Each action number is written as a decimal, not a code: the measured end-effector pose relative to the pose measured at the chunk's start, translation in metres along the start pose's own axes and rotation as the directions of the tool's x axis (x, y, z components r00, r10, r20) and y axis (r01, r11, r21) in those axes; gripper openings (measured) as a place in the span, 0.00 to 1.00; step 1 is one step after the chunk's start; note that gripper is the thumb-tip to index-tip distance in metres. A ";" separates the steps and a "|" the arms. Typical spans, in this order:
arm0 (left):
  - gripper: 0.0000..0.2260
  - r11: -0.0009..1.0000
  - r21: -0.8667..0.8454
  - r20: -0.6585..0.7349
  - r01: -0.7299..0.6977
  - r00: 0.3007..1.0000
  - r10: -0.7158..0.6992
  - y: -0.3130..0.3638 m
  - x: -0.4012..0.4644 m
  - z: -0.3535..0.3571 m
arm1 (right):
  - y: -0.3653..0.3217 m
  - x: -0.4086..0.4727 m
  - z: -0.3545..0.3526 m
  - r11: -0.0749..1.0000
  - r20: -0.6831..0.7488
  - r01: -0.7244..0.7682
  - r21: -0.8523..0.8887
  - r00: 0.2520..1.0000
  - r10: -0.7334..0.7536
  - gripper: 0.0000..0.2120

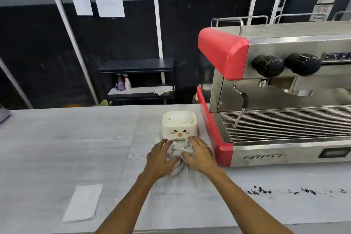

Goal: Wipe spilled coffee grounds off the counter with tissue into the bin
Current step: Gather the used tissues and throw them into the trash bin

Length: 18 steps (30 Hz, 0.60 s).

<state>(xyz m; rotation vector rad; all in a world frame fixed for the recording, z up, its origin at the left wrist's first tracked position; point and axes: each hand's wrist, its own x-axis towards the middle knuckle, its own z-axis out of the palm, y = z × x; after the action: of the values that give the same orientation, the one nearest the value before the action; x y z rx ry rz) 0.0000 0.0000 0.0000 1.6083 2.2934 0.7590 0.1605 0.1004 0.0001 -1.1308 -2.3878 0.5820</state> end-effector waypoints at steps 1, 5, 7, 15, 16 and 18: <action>0.38 1.000 0.016 0.014 -0.015 1.000 0.014 -0.001 0.004 0.003 | 0.003 0.003 0.002 1.000 0.009 -0.003 -0.004 1.000 0.003 0.31; 0.39 0.996 0.091 0.056 0.016 0.998 -0.021 -0.010 0.015 0.021 | 0.013 0.013 0.015 0.999 0.068 -0.022 -0.031 0.997 0.025 0.33; 0.40 0.992 0.117 0.104 0.037 0.993 -0.049 -0.015 0.018 0.028 | 0.016 0.016 0.023 0.999 0.111 -0.031 -0.040 0.993 0.035 0.34; 0.46 0.975 0.220 0.227 -0.022 0.974 -0.029 -0.036 0.040 0.035 | 0.032 0.026 0.046 0.997 0.143 -0.029 -0.066 0.989 0.038 0.32; 0.45 0.973 0.227 0.237 -0.031 0.971 -0.024 -0.038 0.042 0.036 | 0.034 0.026 0.048 0.998 0.136 -0.028 -0.060 0.990 0.036 0.32; 0.41 0.973 0.226 0.236 -0.052 0.972 -0.003 -0.044 0.042 0.041 | 0.037 0.024 0.051 0.999 0.113 -0.029 -0.045 0.993 0.034 0.30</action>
<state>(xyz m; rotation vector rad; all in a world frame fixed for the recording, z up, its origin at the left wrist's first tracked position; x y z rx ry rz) -0.0316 0.0390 -0.0536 1.7213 2.2581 0.2924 0.1419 0.1320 -0.0565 -1.1853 -2.4942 0.6241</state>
